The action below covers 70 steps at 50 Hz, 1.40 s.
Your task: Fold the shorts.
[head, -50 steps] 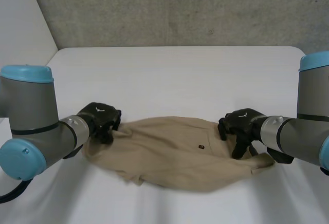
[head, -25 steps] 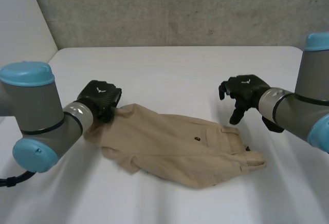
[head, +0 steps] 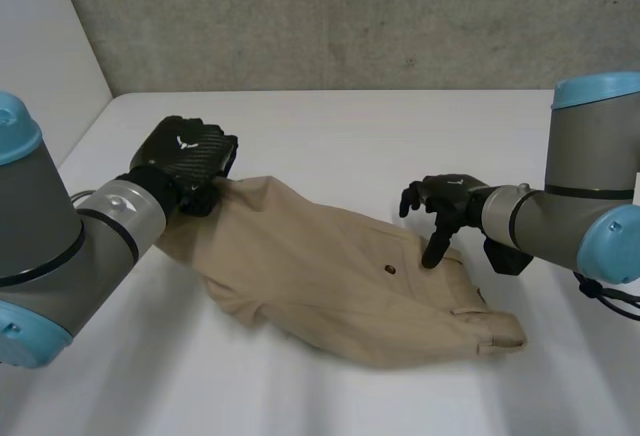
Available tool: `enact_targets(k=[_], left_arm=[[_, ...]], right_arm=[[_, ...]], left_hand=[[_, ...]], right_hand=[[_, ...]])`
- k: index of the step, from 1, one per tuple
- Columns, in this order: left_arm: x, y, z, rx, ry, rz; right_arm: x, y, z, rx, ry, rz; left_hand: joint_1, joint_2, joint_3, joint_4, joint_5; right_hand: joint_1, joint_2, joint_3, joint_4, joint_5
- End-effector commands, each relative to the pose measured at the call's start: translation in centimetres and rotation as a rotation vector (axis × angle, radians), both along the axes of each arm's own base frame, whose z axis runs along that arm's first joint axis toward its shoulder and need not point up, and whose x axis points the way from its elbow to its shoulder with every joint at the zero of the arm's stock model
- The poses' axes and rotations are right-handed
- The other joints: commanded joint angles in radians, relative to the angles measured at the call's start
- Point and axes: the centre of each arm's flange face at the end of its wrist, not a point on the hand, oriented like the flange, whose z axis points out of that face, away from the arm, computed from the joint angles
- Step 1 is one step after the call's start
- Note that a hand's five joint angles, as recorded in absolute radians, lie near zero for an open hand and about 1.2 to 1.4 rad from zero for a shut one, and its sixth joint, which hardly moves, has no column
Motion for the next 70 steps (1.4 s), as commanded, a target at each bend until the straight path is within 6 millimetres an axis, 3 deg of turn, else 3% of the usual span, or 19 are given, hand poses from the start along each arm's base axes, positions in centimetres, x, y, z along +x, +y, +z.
enact_targets(k=[1,8,10,13,17,22,27,30,34,38,41,45,46,48,49,54,57,62,70], left_arm=[[-0.1,0.5,1.0,-0.040,0.019,-0.008],[-0.1,0.5,2.1,-0.086,0.040,-0.007],[-0.1,0.4,2.2,-0.097,0.044,-0.007],[-0.1,0.1,2.4,-0.124,0.056,-0.002],[-0.2,-0.9,2.6,-0.175,0.075,0.002],[-1.1,-3.6,3.8,-0.306,0.121,0.011],[-2.1,-6.2,9.1,-0.530,0.247,0.032],[-2.0,-6.7,11.8,-0.634,0.338,0.051],[-2.1,-6.6,14.6,-0.756,0.513,0.059],[-1.6,-6.3,14.4,-0.790,0.600,0.078],[-1.5,-6.2,12.1,-0.740,0.581,0.085],[-1.7,-5.6,6.3,-0.577,0.499,0.084],[-1.9,-5.4,3.3,-0.498,0.453,0.077],[-2.0,-5.1,0.4,-0.423,0.413,0.069],[-2.1,-4.9,-0.9,-0.388,0.393,0.065],[-2.1,-2.4,-7.7,-0.152,0.259,0.051],[-1.6,-1.3,-9.3,-0.052,0.194,0.059],[-0.5,1.2,-10.5,0.151,0.080,0.070],[0.4,4.2,-5.6,0.196,0.065,0.068]], right_arm=[[1.2,0.4,-0.7,0.008,-0.003,0.030],[1.4,0.5,-1.7,0.031,0.006,0.038],[1.4,0.5,-1.7,0.027,0.003,0.039],[1.5,0.1,-1.3,-0.001,0.000,0.031],[1.8,-1.4,1.0,-0.127,-0.025,0.006],[1.4,-3.7,7.0,-0.408,-0.058,-0.095],[1.5,-4.6,14.2,-0.774,-0.159,-0.160],[0.9,-3.4,19.3,-1.046,-0.278,-0.191],[-0.1,-1.5,22.6,-1.220,-0.361,-0.216],[-0.4,-0.5,21.5,-1.196,-0.348,-0.205],[-0.4,-0.3,20.1,-1.141,-0.321,-0.199],[-0.5,0.4,14.7,-0.915,-0.211,-0.160],[-0.5,0.7,12.3,-0.826,-0.169,-0.139],[-0.4,0.8,10.9,-0.780,-0.147,-0.125],[-0.2,0.8,6.3,-0.630,-0.080,-0.087],[-0.3,1.7,-0.8,-0.423,0.070,-0.030],[-0.3,2.2,-1.7,-0.393,0.119,-0.005],[-0.7,3.8,-3.1,-0.331,0.180,0.033],[-1.6,5.5,-1.5,-0.345,0.166,0.028]], left_hand=[[0.294,0.201,0.213,0.201,0.256],[0.294,0.201,0.213,0.201,0.256],[0.294,0.201,0.213,0.201,0.256],[0.294,0.201,0.213,0.201,0.256],[0.294,0.201,0.213,0.201,0.256],[0.294,0.201,0.213,0.201,0.256],[0.294,0.201,0.213,0.201,0.256],[0.294,0.201,0.213,0.201,0.256],[0.294,0.201,0.213,0.201,0.256],[0.294,0.201,0.213,0.201,0.256],[0.294,0.201,0.213,0.201,0.256],[0.294,0.201,0.213,0.201,0.256],[0.294,0.201,0.213,0.201,0.256],[0.294,0.201,0.213,0.201,0.256],[0.294,0.201,0.213,0.201,0.256],[0.221,0.129,0.141,0.129,0.184],[0.095,0.003,0.015,0.003,0.058],[-0.498,-0.590,-0.578,-0.590,-0.535],[-0.716,-0.808,-0.796,-0.808,-0.753]], right_hand=[[0.069,0.008,0.017,0.026,0.022],[0.151,0.090,0.099,0.108,0.103],[0.323,0.263,0.271,0.280,0.276],[0.991,0.931,0.939,0.949,0.944],[0.992,0.932,0.941,0.950,0.945],[0.992,0.932,0.941,0.950,0.945],[0.992,0.932,0.941,0.950,0.945],[0.992,0.932,0.941,0.950,0.945],[0.992,0.932,0.941,0.950,0.945],[0.992,0.932,0.941,0.950,0.945],[0.992,0.932,0.941,0.950,0.945],[0.992,0.932,0.941,0.950,0.945],[0.992,0.932,0.941,0.950,0.945],[0.992,0.932,0.941,0.950,0.945],[0.992,0.932,0.941,0.950,0.945],[0.992,0.932,0.941,0.950,0.945],[0.992,0.932,0.941,0.950,0.945],[0.992,0.932,0.941,0.950,0.945],[0.992,0.932,0.941,0.950,0.945]])
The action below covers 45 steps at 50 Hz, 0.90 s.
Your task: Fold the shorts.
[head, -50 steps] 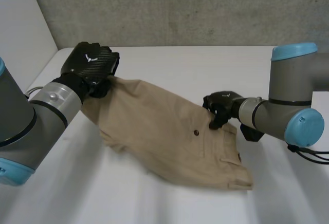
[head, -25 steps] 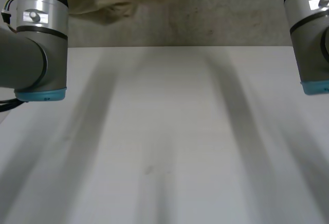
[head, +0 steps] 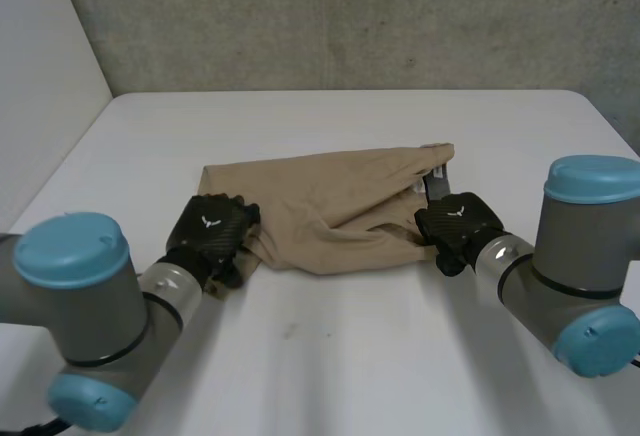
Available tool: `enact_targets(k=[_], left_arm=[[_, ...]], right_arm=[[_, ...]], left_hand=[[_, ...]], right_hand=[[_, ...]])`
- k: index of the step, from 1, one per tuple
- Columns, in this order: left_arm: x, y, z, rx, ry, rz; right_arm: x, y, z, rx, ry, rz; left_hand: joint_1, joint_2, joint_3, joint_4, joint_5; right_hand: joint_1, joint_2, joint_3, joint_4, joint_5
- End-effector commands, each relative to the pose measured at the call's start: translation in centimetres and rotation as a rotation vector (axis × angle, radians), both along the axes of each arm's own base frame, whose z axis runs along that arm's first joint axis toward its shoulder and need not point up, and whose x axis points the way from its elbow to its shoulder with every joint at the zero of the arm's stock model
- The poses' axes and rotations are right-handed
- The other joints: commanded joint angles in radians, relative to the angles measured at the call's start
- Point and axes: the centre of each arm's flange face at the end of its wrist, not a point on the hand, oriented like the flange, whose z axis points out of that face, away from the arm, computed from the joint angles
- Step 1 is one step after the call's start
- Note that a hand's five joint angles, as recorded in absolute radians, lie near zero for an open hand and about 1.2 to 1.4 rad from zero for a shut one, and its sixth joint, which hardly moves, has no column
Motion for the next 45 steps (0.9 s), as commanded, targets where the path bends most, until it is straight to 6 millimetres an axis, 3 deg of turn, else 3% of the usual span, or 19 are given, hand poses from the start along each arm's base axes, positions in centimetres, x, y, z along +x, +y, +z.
enact_targets(k=[1,2,3,7,14,23,31,36,45], left_arm=[[0.9,2.6,4.7,0.029,-0.004,-0.002],[1.0,2.8,5.3,0.018,0.003,-0.002],[1.2,3.2,7.4,-0.031,0.038,-0.002],[1.2,3.7,10.3,-0.102,0.121,-0.004],[0.4,2.5,12.2,-0.142,0.232,0.001],[-2.3,-2.8,8.2,-0.067,0.167,0.010],[-2.7,-7.6,4.4,-0.009,0.122,0.048],[-2.8,-8.8,2.6,0.054,0.093,0.056],[-3.0,-8.7,0.1,0.152,0.063,0.015]], right_arm=[[-0.7,1.4,1.4,-0.019,-0.015,-0.002],[-0.7,1.6,1.3,-0.019,-0.015,0.001],[-0.7,1.9,1.3,-0.020,-0.017,0.003],[-0.7,2.3,1.1,-0.026,-0.018,0.007],[-1.0,2.4,1.1,-0.041,-0.023,0.003],[-1.2,2.4,0.9,-0.045,-0.017,-0.001],[-1.2,2.3,1.0,-0.057,-0.022,-0.001],[-1.2,2.2,1.0,-0.060,-0.023,-0.002],[-1.2,2.1,1.0,-0.071,-0.026,-0.002]], left_hand=[[-0.072,-0.080,-0.084,-0.076,-0.072],[-0.072,-0.080,-0.084,-0.076,-0.072],[-0.066,-0.074,-0.079,-0.070,-0.067],[-0.060,-0.068,-0.073,-0.064,-0.061],[-0.016,-0.024,-0.029,-0.020,-0.017],[0.057,0.049,0.045,0.053,0.057],[0.166,0.157,0.153,0.162,0.165],[0.172,0.163,0.159,0.168,0.171],[0.189,0.181,0.177,0.185,0.189]], right_hand=[[0.422,0.204,0.216,0.208,0.249],[0.422,0.204,0.216,0.208,0.249],[0.422,0.204,0.216,0.208,0.249],[0.422,0.204,0.216,0.208,0.249],[0.422,0.204,0.216,0.208,0.249],[0.422,0.204,0.216,0.208,0.249],[0.422,0.204,0.216,0.208,0.249],[0.422,0.204,0.216,0.208,0.249],[0.422,0.204,0.216,0.208,0.249]])
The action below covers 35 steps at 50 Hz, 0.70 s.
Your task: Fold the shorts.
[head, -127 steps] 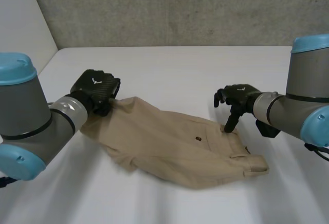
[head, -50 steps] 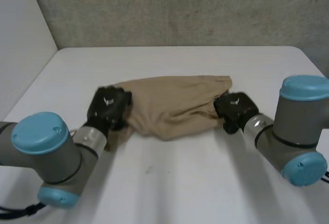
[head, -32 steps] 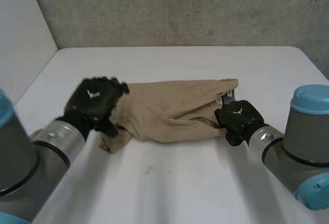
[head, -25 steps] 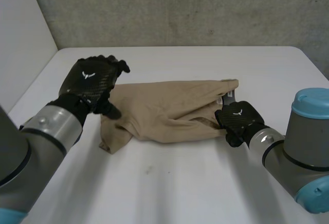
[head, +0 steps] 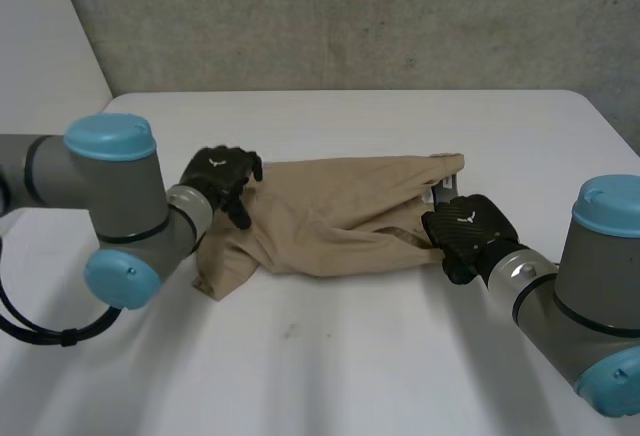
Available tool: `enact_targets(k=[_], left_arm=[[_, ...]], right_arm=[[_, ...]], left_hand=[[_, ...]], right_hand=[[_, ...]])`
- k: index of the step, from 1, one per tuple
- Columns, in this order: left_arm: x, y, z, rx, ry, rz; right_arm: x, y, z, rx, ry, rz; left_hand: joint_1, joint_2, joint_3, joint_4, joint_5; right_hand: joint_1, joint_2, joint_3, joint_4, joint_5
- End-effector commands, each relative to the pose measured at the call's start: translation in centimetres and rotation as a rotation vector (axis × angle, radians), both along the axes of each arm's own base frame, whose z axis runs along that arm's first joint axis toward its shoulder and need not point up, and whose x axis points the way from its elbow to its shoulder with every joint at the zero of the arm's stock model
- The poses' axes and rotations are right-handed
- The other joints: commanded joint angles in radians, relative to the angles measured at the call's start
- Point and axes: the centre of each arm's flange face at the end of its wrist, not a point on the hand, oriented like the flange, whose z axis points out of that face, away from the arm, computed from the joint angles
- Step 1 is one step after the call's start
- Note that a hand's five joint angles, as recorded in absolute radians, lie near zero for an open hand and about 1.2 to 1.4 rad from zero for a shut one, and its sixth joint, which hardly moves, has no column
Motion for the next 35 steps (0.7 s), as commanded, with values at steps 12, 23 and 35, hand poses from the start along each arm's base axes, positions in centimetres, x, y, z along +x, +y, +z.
enact_targets(k=[12,23,35], left_arm=[[1.6,0.6,5.9,-0.087,0.047,0.027],[3.7,6.6,19.0,-0.384,0.179,0.021],[6.2,12.6,26.0,-0.548,0.252,0.016]], right_arm=[[0.2,-0.7,2.8,-0.097,-0.033,-0.007],[-0.2,0.5,19.0,-0.388,-0.154,-0.004],[-1.3,3.7,25.1,-0.471,-0.182,-0.003]], left_hand=[[0.859,0.859,0.861,0.854,0.863],[0.859,0.859,0.861,0.854,0.863],[0.859,0.859,0.861,0.854,0.863]], right_hand=[[0.422,0.204,0.217,0.208,0.249],[0.422,0.204,0.217,0.208,0.249],[0.422,0.204,0.217,0.208,0.249]])
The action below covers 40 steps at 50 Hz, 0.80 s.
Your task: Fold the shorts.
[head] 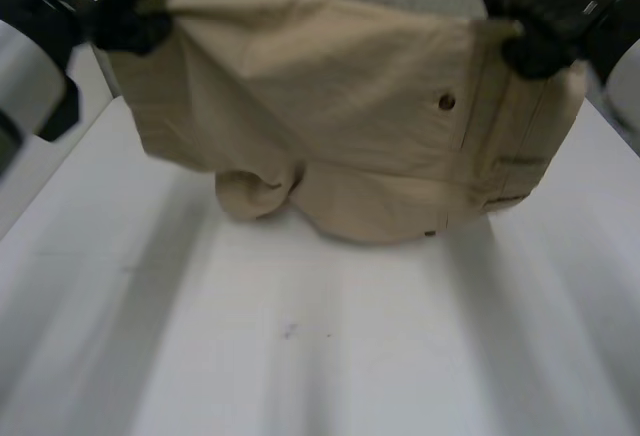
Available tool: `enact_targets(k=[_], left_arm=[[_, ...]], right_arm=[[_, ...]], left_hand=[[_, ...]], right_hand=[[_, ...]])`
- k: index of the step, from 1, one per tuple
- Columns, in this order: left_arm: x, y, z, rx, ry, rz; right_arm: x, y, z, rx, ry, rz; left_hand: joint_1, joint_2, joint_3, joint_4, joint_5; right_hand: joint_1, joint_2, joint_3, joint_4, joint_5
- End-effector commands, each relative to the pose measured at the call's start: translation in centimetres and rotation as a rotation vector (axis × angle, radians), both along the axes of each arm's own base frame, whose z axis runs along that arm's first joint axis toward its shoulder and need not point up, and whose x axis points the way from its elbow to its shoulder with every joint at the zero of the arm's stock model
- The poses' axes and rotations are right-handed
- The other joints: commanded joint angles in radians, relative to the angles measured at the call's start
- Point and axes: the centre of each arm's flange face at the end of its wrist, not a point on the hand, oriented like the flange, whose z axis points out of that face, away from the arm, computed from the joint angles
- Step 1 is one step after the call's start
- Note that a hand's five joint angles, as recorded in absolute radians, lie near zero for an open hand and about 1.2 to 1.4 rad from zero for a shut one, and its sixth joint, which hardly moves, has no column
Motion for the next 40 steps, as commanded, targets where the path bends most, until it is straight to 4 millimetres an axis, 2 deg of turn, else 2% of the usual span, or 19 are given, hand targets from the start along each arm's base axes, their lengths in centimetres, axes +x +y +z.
enact_targets(k=[1,7,8,10,13,17,20,22,24,25,27,28,29,30,31,32,33,35,40], left_arm=[[1.2,2.8,2.7,-0.058,0.024,0.000],[0.9,2.0,1.5,-0.016,0.001,-0.002],[0.2,0.6,-0.4,0.042,-0.031,-0.004],[-0.2,-0.7,-2.2,0.096,-0.055,-0.001],[-1.0,-3.0,-5.6,0.190,-0.111,0.001],[-2.1,-5.3,-10.2,0.282,-0.206,-0.001],[-3.1,-7.1,-12.9,0.297,-0.292,-0.003],[-3.6,-8.4,-13.4,0.264,-0.322,0.003],[-4.2,-9.9,-13.1,0.194,-0.330,0.015],[-4.4,-10.7,-12.7,0.152,-0.328,0.024],[-5.3,-12.4,-10.0,-0.023,-0.286,0.052],[-5.6,-13.3,-7.6,-0.155,-0.228,0.076],[-5.6,-13.3,-7.6,-0.156,-0.228,0.076],[-5.7,-13.7,-6.4,-0.226,-0.196,0.090],[-5.7,-13.9,-2.8,-0.426,-0.092,0.124],[-5.7,-13.9,-2.7,-0.428,-0.091,0.125],[-5.5,-13.7,-1.4,-0.492,-0.053,0.141],[-4.7,-12.3,2.8,-0.666,0.075,0.180],[-3.6,-11.2,3.6,-0.646,0.151,0.166]], right_arm=[[-0.6,1.5,1.7,-0.020,-0.004,0.002],[-0.1,0.3,-0.4,0.023,0.081,-0.008],[0.3,-0.6,-2.3,0.064,0.146,-0.009],[0.4,-0.9,-3.1,0.083,0.170,-0.010],[1.0,-2.1,-7.1,0.197,0.286,0.008],[1.8,-3.5,-10.7,0.275,0.366,0.024],[2.2,-4.4,-11.9,0.291,0.374,0.030],[3.1,-5.9,-11.9,0.248,0.359,0.029],[4.1,-8.3,-11.5,0.171,0.322,0.006],[4.1,-8.3,-11.5,0.171,0.322,0.006],[4.9,-10.8,-10.2,0.060,0.277,-0.038],[5.1,-11.7,-9.3,0.006,0.252,-0.062],[5.1,-11.7,-9.3,0.005,0.252,-0.063],[5.3,-12.9,-6.6,-0.119,0.188,-0.110],[5.4,-13.6,-2.8,-0.289,0.094,-0.158],[5.5,-13.8,-1.7,-0.344,0.065,-0.170],[5.5,-13.8,-0.8,-0.390,0.039,-0.176],[5.2,-13.6,1.4,-0.490,-0.022,-0.197],[4.8,-11.6,2.4,-0.504,-0.036,-0.190]], left_hand=[[0.257,0.202,0.210,0.197,0.261],[0.257,0.202,0.210,0.197,0.261],[0.257,0.202,0.210,0.197,0.261],[0.257,0.202,0.210,0.197,0.261],[0.257,0.202,0.210,0.197,0.261],[0.257,0.202,0.210,0.197,0.261],[0.257,0.202,0.210,0.197,0.261],[0.257,0.202,0.210,0.197,0.261],[0.257,0.202,0.210,0.197,0.261],[0.257,0.202,0.210,0.197,0.261],[0.257,0.202,0.210,0.197,0.261],[0.257,0.202,0.210,0.197,0.261],[0.257,0.202,0.210,0.197,0.261],[0.257,0.202,0.210,0.197,0.261],[0.257,0.202,0.210,0.197,0.261],[0.257,0.202,0.210,0.197,0.261],[0.257,0.202,0.210,0.197,0.261],[0.257,0.202,0.210,0.197,0.261],[0.257,0.202,0.210,0.197,0.261]], right_hand=[[0.422,0.204,0.212,0.203,0.241],[0.422,0.204,0.212,0.203,0.241],[0.422,0.204,0.212,0.203,0.241],[0.422,0.204,0.212,0.203,0.241],[0.422,0.204,0.212,0.203,0.241],[0.422,0.204,0.212,0.203,0.241],[0.422,0.204,0.212,0.203,0.241],[0.422,0.204,0.212,0.203,0.241],[0.422,0.204,0.212,0.203,0.241],[0.422,0.204,0.212,0.203,0.241],[0.422,0.204,0.212,0.203,0.241],[0.422,0.204,0.212,0.203,0.241],[0.422,0.204,0.212,0.203,0.241],[0.422,0.204,0.212,0.203,0.241],[0.422,0.204,0.212,0.203,0.241],[0.422,0.204,0.212,0.203,0.241],[0.422,0.204,0.212,0.203,0.241],[0.422,0.204,0.212,0.203,0.241],[0.422,0.204,0.212,0.203,0.241]])
